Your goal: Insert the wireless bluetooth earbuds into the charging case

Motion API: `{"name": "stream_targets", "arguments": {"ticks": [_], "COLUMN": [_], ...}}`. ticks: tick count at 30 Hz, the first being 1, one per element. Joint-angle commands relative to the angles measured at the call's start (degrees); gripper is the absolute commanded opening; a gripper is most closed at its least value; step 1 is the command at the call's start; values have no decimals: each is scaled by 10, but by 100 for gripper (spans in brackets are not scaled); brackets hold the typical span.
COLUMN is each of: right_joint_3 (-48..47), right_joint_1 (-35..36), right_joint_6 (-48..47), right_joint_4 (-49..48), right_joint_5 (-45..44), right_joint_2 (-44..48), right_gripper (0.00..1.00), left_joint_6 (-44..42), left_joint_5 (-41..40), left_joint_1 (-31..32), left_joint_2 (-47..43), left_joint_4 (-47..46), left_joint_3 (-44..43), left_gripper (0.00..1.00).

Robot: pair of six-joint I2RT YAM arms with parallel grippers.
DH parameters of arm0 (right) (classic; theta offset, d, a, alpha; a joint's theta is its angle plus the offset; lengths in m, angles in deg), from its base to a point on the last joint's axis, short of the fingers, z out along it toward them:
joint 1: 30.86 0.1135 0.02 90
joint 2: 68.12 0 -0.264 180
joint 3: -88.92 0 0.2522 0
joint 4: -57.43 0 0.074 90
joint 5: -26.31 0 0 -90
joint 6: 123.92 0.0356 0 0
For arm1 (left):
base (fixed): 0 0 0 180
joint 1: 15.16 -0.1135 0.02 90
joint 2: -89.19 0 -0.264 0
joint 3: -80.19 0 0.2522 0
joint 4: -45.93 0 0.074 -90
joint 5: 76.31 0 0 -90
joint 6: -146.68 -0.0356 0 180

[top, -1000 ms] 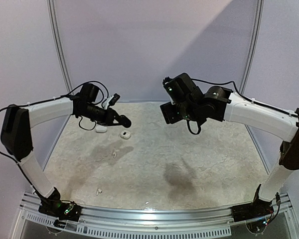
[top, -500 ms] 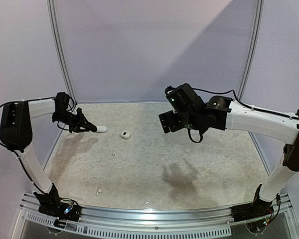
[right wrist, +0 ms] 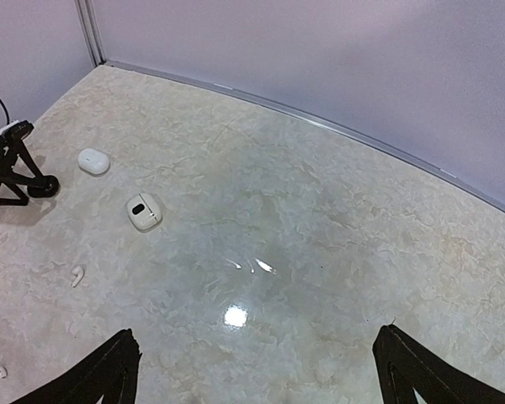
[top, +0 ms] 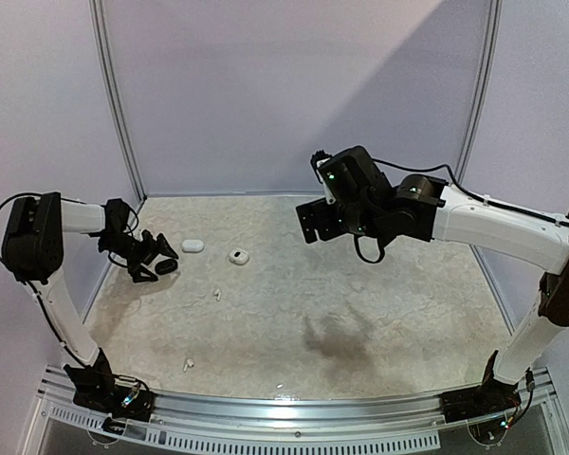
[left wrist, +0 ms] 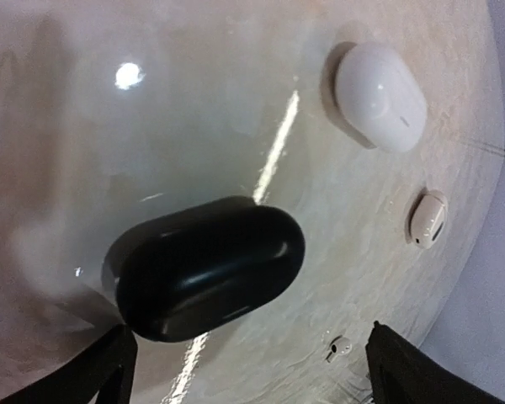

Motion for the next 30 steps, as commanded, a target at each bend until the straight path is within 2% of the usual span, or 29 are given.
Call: {"name": "stream_targets", "arguments": {"ticks": [1,4,5,7,9,10,12,13,15,17,19,20,22,25,27,30], "right_joint_3": [-16,-17,-17,-17,-16,-17,-18,-18,-19,-18,-18,-17,-19,-19,-18,-18], "right_joint_1": [2,1,1,1,1,1,1,1,1,1,1,1,2,3,5,7], "right_joint_6": [-2,-5,-8,-12,-17,-20,-23,-24,-24,-25,-24,-23,-20,-12,-3,8], "right_joint_4": [5,4,3,0,-1,-1,1,3,9,18,26,28,31,41,51,62], "right_joint_5": [7,6,7,4,-1,-3,-8,-8,-7,-7,-10,-11,-9,-9,-11,-13], "right_joint_2": [-6,-5,-4,-4,-5,-6,-6,-6,-3,0,2,3,2,1,1,0], "right_gripper": [99,99,99,99,99,99,99,99,99,99,99,99,99,99,99,99], "left_joint_6": [30,8,-9,-56,-123,-176,-339,-441,-688,-825,-881,-886,-840,-677,-553,-400], "left_joint_5": [-106,-319,-356,-374,-353,-313,-192,-156,-99,-170,-258,-285,-290,-243,-230,-239], "left_joint_1": [-2,26,38,63,93,115,148,171,215,257,286,294,299,298,298,299], "left_joint_2": [-50,-82,-85,-97,-107,-108,-98,-88,-48,0,60,90,149,201,208,203], "left_joint_4": [51,193,228,256,237,197,159,174,286,342,366,376,380,340,268,151], "left_joint_3": [-13,-101,-132,-178,-199,-198,-192,-200,-245,-284,-336,-372,-450,-530,-524,-468], "left_gripper": [99,99,99,99,99,99,99,99,99,99,99,99,99,99,99,99]}}
